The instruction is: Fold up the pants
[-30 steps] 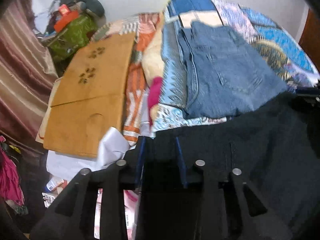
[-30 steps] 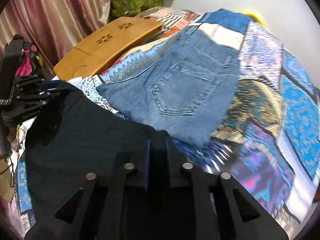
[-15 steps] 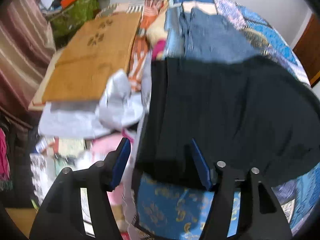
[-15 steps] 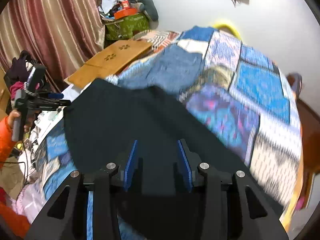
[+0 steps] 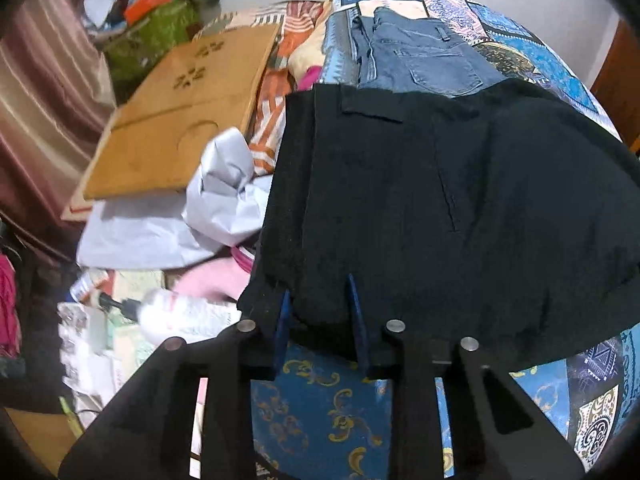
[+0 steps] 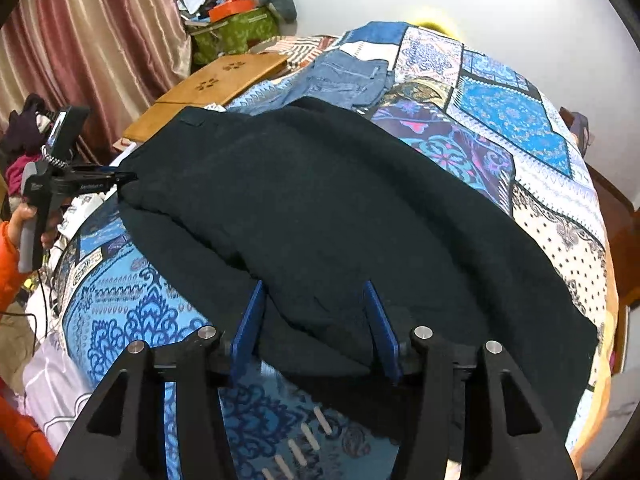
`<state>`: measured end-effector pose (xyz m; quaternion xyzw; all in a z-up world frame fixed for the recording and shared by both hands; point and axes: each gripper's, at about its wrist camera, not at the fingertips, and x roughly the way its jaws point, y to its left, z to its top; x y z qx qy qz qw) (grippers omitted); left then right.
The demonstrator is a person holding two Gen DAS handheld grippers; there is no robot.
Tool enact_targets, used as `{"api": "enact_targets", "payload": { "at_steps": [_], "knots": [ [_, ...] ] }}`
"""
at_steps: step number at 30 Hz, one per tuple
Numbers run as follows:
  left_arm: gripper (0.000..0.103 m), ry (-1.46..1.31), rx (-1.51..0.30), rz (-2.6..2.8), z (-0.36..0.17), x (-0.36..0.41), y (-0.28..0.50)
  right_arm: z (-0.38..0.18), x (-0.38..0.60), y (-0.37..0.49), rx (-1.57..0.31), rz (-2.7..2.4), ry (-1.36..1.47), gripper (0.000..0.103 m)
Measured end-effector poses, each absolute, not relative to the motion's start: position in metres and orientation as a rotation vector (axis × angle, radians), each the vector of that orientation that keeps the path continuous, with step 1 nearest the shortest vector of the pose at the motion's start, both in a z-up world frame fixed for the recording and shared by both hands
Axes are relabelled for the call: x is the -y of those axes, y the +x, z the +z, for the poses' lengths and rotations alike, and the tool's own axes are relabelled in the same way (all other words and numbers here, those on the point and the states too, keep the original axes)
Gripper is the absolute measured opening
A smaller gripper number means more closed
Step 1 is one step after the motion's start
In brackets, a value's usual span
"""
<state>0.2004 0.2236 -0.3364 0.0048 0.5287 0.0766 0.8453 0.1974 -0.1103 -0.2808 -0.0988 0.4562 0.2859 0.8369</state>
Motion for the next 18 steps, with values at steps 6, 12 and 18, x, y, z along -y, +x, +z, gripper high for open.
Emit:
{"api": "enact_targets", "payload": {
  "at_steps": [6,12,18],
  "knots": [
    [0.023,0.049,-1.058,0.168,-0.307,-0.226,0.200,-0.274,0.102,0.198,-0.920,0.632,-0.199,0.008],
    [0.023,0.059,-1.028,0.174,-0.286,-0.235,0.201,-0.251,0.108,0.186,-0.899,0.714,-0.151,0.006],
    [0.023,0.020,-1.108,0.188,-0.321,-0.242,0.198,-0.267,0.099,0.171,-0.959,0.739,-0.158,0.006]
  ]
}}
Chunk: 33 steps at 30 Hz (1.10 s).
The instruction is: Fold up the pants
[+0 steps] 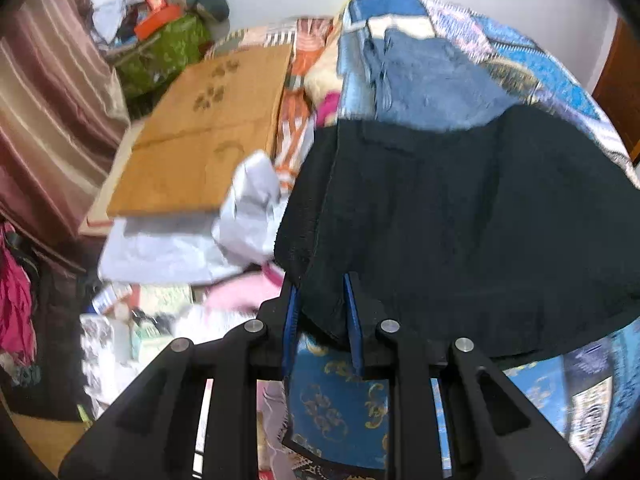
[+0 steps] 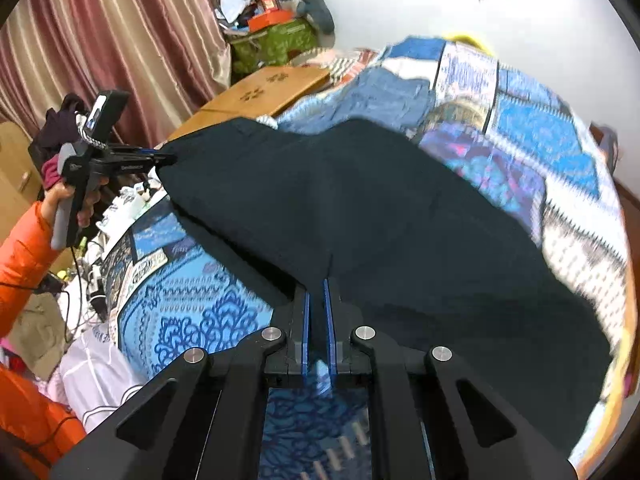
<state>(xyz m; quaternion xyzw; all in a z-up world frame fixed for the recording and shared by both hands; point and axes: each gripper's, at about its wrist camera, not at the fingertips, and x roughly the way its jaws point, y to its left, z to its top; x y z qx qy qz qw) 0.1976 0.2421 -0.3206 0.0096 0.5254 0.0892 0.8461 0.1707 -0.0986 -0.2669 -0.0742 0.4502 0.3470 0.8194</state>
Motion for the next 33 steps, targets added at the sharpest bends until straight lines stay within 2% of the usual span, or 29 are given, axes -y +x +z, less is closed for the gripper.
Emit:
{"api": "enact_targets", "payload": {
  "at_steps": [5,7,9,11,13,15,17,23,33],
  "knots": [
    [0.025,0.030,-1.137,0.202,-0.351,-0.235,0.190,-0.275,0.097,0.167,-0.968,0.731,-0.126,0.012],
    [0.026,0.074,-1.131,0.211,-0.347,-0.230,0.190,-0.272,0.100,0.165,-0.972,0.720,-0.128,0.019],
    [0.030,0.069,-1.134,0.209,-0.337,-0.230,0.192,-0.267,0.107,0.164,-0.973,0.694,-0.136,0.033],
    [0.034,0.050,-1.129,0.214,-0.325,-0.233,0.193,-0.260,0.119,0.162,-0.956,0.669,-0.129,0.039],
    [0.040,0.033,-1.097,0.221,-0.309,-0.235,0.193,-0.252,0.138,0.161,-0.931,0.639,-0.104,0.040],
    [0.053,0.012,-1.053,0.224,-0.290,-0.232,0.196,-0.247,0.157,0.163,-0.917,0.593,-0.081,0.040],
    [0.055,-0.010,-1.012,0.212,-0.274,-0.225,0.199,-0.243,0.181,0.166,-0.899,0.539,-0.050,0.040],
    [0.058,-0.034,-0.994,0.139,-0.256,-0.177,0.226,-0.248,0.261,0.190,-0.878,0.324,0.016,0.040],
    [0.058,-0.004,-1.083,0.011,-0.290,-0.088,0.275,-0.298,0.359,0.236,-0.959,0.108,0.120,0.040]
  ]
}}
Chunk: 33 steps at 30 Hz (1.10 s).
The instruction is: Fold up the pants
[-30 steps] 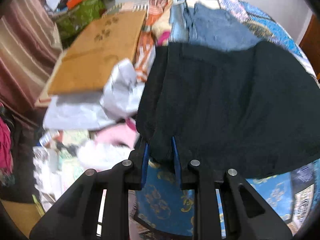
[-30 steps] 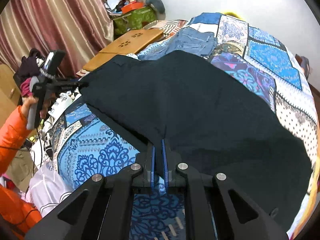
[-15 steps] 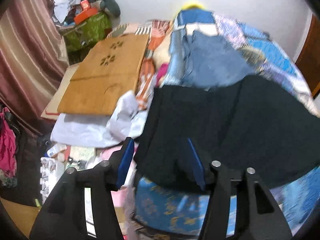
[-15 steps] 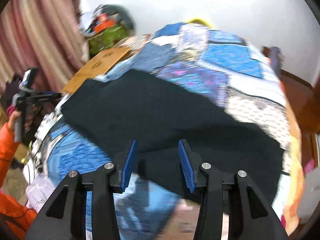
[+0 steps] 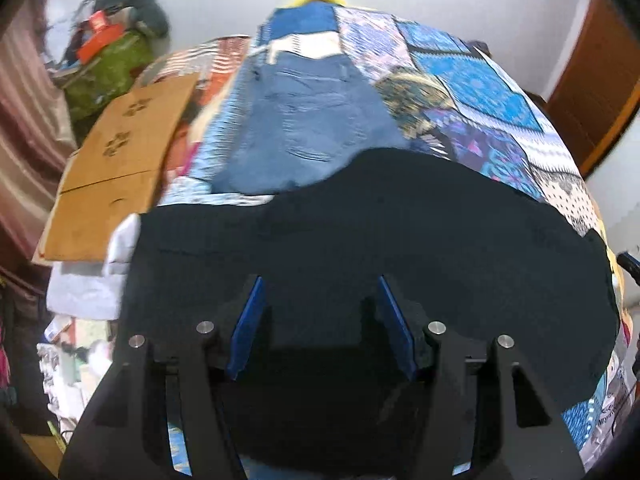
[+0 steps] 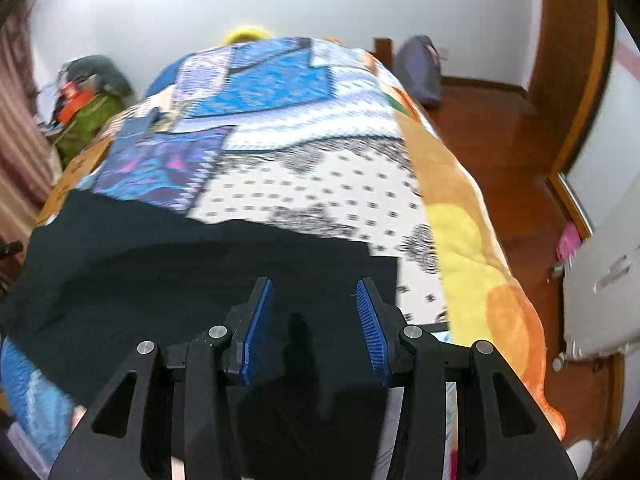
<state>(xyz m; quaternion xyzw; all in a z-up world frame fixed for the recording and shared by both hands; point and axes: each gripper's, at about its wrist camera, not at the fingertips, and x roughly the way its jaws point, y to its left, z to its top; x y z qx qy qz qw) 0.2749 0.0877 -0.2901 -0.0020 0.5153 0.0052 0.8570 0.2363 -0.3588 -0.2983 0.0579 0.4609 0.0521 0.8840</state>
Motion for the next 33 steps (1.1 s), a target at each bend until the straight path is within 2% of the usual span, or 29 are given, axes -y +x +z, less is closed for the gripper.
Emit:
{"api": "enact_targets", "payload": {
  "at_steps": [4,11,13,14,18,26,29,33],
  "knots": [
    [0.058,0.032,-1.116,-0.004,-0.309,-0.065,0.287,-0.317,0.372,0.253,-0.985,0.091,0.161,0.040],
    [0.059,0.079,-1.074,0.038,-0.316,-0.054,0.284,-0.335,0.373,0.272,-0.983,0.125,0.194,0.040],
    [0.059,0.094,-1.073,0.042,-0.317,-0.052,0.285,-0.336,0.368,0.273,-0.972,0.129,0.170,0.026],
    [0.059,0.101,-1.072,0.045,-0.317,-0.051,0.285,-0.337,0.365,0.274,-0.971,0.134,0.150,0.015],
    [0.059,0.125,-1.067,0.054,-0.316,-0.048,0.284,-0.335,0.356,0.270,-0.942,0.121,0.070,0.009],
    [0.059,0.145,-1.057,0.058,-0.317,-0.045,0.283,-0.306,0.378,0.251,-0.800,0.013,0.084,0.008],
    [0.059,0.156,-1.052,0.058,-0.317,-0.045,0.283,-0.313,0.375,0.257,-0.821,0.007,0.067,0.009],
    [0.059,0.183,-1.050,0.054,-0.314,-0.042,0.282,-0.337,0.373,0.273,-0.954,0.018,0.083,0.013]
  ]
}}
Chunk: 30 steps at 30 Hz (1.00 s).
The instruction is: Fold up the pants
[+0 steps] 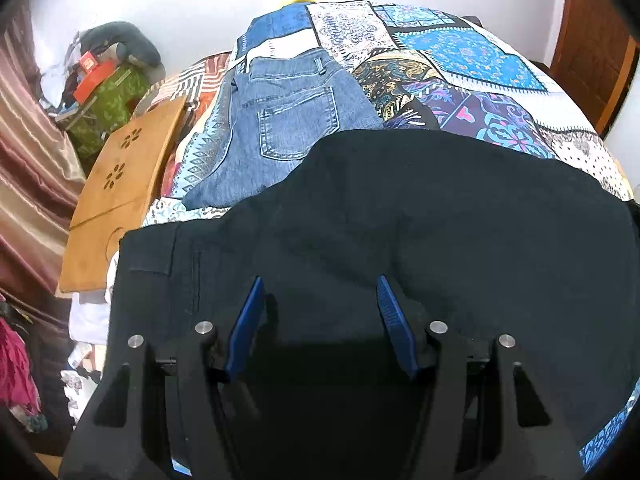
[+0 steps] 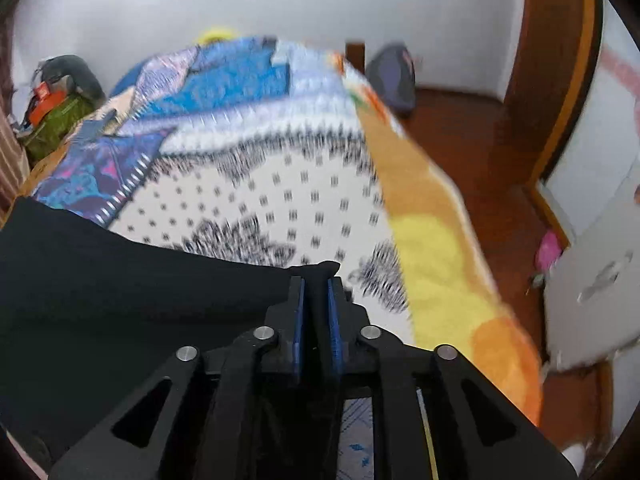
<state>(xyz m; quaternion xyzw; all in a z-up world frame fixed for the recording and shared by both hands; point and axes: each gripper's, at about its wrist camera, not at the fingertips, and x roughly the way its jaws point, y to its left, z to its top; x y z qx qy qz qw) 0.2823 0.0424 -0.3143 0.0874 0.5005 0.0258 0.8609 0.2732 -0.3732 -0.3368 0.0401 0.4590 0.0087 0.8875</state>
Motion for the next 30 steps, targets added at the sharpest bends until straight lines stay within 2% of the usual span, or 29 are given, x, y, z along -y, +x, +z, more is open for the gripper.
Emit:
{"api": "enact_targets", "payload": {
  "at_steps": [2,5,7,8,9,14,20,30],
  "knots": [
    [0.059,0.202,-1.054,0.042,-0.309,-0.040,0.281,-0.336,0.379,0.274,-0.973,0.017,0.118,0.020],
    [0.059,0.169,-1.042,0.002,-0.295,-0.039,0.276,-0.317,0.386,0.263,-0.981,-0.003,0.124,0.021],
    [0.059,0.135,-1.023,-0.029,-0.282,-0.037,0.271,-0.304,0.387,0.251,-0.968,0.006,0.122,0.032],
    [0.059,0.123,-1.016,-0.039,-0.279,-0.036,0.269,-0.296,0.388,0.241,-0.958,0.010,0.113,0.041],
    [0.059,0.107,-1.008,-0.055,-0.273,-0.034,0.266,-0.290,0.387,0.234,-0.948,0.009,0.105,0.046],
    [0.059,0.118,-0.971,-0.146,-0.254,-0.001,0.253,-0.272,0.379,0.190,-0.921,0.036,0.164,0.048],
    [0.064,0.184,-0.945,-0.321,-0.245,0.065,0.237,-0.289,0.366,0.137,-0.940,0.046,0.333,0.051],
    [0.064,0.286,-1.020,-0.460,-0.285,0.140,0.228,-0.336,0.364,0.109,-1.000,0.035,0.619,0.051]
  ]
}}
